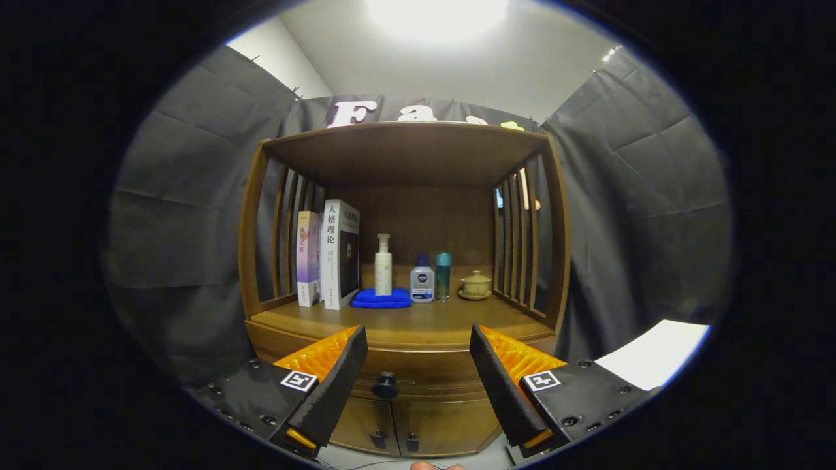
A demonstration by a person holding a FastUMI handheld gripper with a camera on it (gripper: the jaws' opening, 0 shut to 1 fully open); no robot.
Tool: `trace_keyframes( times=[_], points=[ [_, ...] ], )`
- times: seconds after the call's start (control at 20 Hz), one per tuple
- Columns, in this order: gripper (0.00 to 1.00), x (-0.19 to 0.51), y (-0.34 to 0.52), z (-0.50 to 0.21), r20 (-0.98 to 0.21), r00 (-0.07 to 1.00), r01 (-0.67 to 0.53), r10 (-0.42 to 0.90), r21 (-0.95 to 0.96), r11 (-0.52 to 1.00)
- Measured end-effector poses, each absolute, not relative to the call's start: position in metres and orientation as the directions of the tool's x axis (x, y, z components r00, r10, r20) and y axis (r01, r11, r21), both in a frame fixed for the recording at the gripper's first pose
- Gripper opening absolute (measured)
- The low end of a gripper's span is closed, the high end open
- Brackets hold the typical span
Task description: Pull open the drawer, take out the items inside it, and place them on the countertop above the cabinet.
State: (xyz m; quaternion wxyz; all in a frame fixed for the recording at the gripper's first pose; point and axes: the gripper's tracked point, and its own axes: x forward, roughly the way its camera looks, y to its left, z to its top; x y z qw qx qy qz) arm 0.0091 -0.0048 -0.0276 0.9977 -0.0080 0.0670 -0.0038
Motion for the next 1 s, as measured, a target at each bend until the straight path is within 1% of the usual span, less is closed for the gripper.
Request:
trace_keyframes(
  times=[0.1,0.25,0.5,0.8,1.0],
  points=[
    [0.99,0.009,-0.005,-0.034,-0.172,0.985,-0.005,0.004,-0.010,1.000],
    [0.99,0.017,0.000,-0.062,-0.224,0.974,-0.022,0.023,0.007,1.000],
    [0.99,0.049,0.016,-0.111,-0.303,0.952,-0.029,0.035,0.024,0.999],
    [0.99,0.076,0.020,-0.159,-0.388,0.921,-0.019,0.024,0.016,1.000],
    [0.99,0.084,0.026,-0.178,-0.418,0.907,-0.037,0.039,0.014,0.999]
  ],
)
